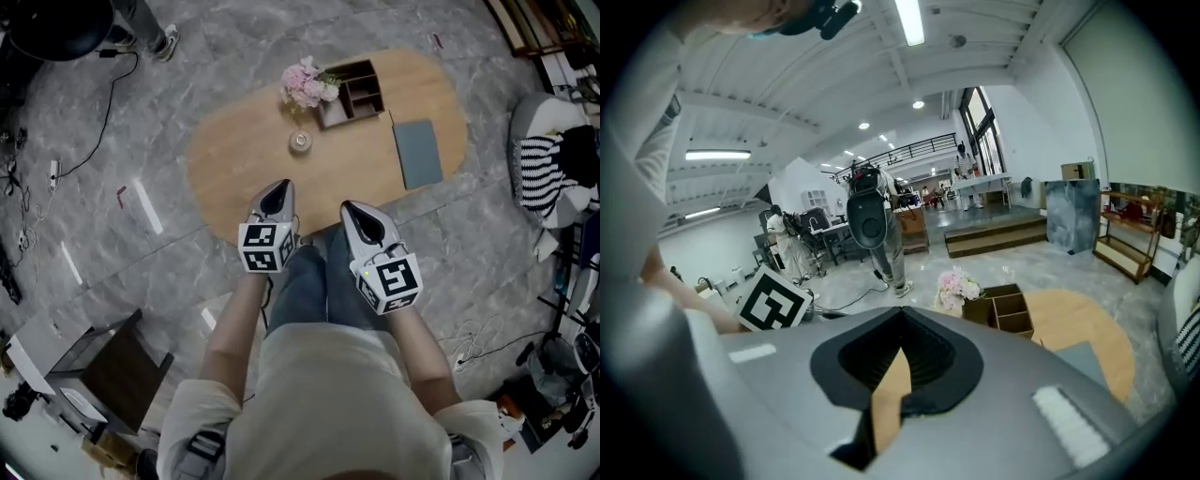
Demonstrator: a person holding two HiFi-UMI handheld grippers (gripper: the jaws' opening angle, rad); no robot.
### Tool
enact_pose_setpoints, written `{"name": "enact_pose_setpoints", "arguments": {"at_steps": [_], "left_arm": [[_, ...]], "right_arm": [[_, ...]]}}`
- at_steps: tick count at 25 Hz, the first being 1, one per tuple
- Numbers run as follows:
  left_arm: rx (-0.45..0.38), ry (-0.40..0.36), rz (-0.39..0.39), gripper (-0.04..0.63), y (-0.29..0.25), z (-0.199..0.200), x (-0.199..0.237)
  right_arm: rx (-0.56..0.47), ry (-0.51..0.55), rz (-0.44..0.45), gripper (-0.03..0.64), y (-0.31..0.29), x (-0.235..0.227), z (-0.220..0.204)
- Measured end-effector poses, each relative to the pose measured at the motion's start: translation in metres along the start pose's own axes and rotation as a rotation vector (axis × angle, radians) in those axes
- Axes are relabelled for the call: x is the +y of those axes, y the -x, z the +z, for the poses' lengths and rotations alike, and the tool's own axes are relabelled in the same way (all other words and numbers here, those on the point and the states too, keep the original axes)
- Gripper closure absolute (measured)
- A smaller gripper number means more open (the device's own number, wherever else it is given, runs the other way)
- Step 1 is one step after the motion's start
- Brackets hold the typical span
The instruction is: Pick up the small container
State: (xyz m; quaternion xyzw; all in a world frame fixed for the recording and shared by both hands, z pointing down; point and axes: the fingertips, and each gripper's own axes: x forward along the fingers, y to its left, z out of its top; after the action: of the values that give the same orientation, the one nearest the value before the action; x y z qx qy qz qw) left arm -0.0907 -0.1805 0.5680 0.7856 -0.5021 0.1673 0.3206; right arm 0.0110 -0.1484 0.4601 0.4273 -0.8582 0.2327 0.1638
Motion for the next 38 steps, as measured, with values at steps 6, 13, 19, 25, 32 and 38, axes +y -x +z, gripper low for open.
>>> {"name": "enact_pose_setpoints", "arguments": {"at_steps": [6,13,19,25,32,38], "left_arm": [[-0.021,-0.03,-0.01,0.463,-0.066,-0.017,0.017],[-0.009,-0.17,0.027,0.27,-0.138,-0.051,0.046],[-0.002,-0.222,0.028,0.233,-0.185,-0.072,0.062],[0.002,-0.252,0.025,0.213,-0.219,-0.083,0.075],[0.027,-0.355,0.003,0.21,-0.249,-0.09,0.075],[0.017,-0.367,0.039,0.222,-0.256,-0.096,0.077]], "right_arm": [[0.021,-0.009,0.003,0.618,-0.042,-0.041,-0.018],[0.065,-0.057,0.003,0.618,-0.076,-0.074,-0.058],[0.087,-0.098,0.011,0.618,-0.101,-0.091,-0.094],[0.099,-0.138,0.012,0.618,-0.114,-0.099,-0.12],[0.133,-0.167,0.017,0.618,-0.118,-0.1,-0.142],[0.141,-0.18,0.016,0.618,-0.118,-0.101,-0.149]]}}
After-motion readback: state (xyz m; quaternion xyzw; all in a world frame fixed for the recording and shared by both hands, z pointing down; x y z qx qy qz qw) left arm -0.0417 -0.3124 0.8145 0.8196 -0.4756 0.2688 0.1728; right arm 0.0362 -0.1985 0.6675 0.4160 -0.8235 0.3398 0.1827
